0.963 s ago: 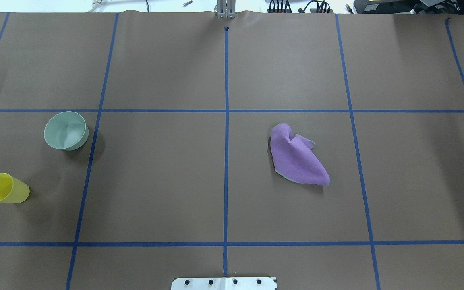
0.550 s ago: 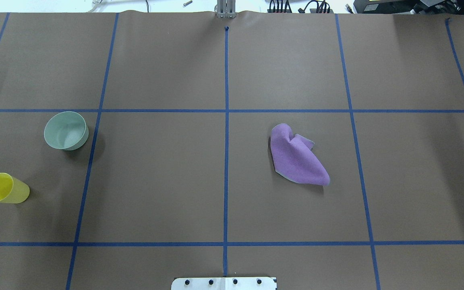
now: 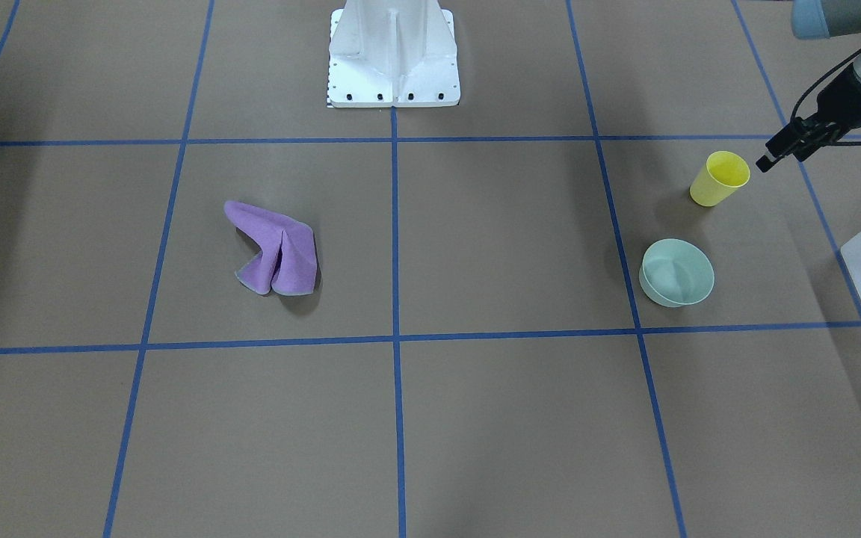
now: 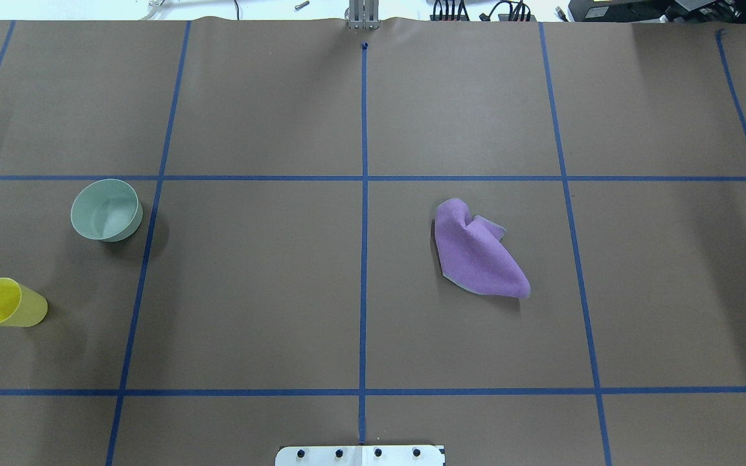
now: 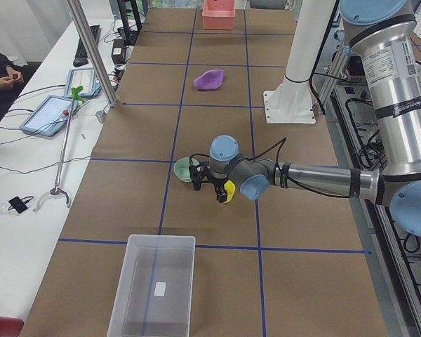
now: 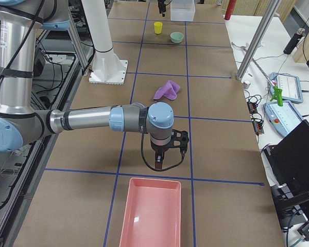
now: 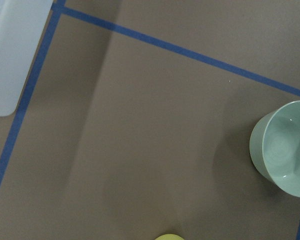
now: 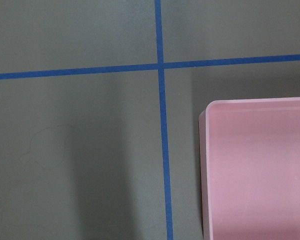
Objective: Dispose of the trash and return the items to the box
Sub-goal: 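Reach the left gripper down to the yellow cup and grasp it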
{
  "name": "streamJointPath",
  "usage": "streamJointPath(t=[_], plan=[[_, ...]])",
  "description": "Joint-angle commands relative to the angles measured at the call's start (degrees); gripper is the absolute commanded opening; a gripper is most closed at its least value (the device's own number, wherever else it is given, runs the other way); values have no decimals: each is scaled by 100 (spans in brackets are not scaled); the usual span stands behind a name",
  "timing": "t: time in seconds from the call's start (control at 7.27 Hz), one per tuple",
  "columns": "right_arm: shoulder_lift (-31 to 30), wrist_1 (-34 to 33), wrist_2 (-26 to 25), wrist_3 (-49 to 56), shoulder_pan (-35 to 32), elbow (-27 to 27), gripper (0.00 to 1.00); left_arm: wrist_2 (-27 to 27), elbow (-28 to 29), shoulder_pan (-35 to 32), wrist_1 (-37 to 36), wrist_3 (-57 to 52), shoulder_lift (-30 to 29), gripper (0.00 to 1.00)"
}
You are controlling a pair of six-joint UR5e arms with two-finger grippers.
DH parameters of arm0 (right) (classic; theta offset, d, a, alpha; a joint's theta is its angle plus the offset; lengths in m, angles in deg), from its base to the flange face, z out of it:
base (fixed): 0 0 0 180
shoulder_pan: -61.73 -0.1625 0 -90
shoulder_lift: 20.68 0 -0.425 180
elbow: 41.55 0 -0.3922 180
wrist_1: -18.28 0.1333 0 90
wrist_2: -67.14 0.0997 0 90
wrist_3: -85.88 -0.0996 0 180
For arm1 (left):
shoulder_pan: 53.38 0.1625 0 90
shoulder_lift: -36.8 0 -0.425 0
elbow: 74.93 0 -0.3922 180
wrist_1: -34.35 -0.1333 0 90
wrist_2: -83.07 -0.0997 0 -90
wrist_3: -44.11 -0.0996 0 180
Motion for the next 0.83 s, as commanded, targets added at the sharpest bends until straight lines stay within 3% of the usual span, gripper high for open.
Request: streamJointPath(t=[0.0,0.69], plan=[[8,1,0,0,0,25,100,-235,-21,215,52,136,159,99],[0,1,0,0,0,34,100,-437,276,574,315,268,89,99]])
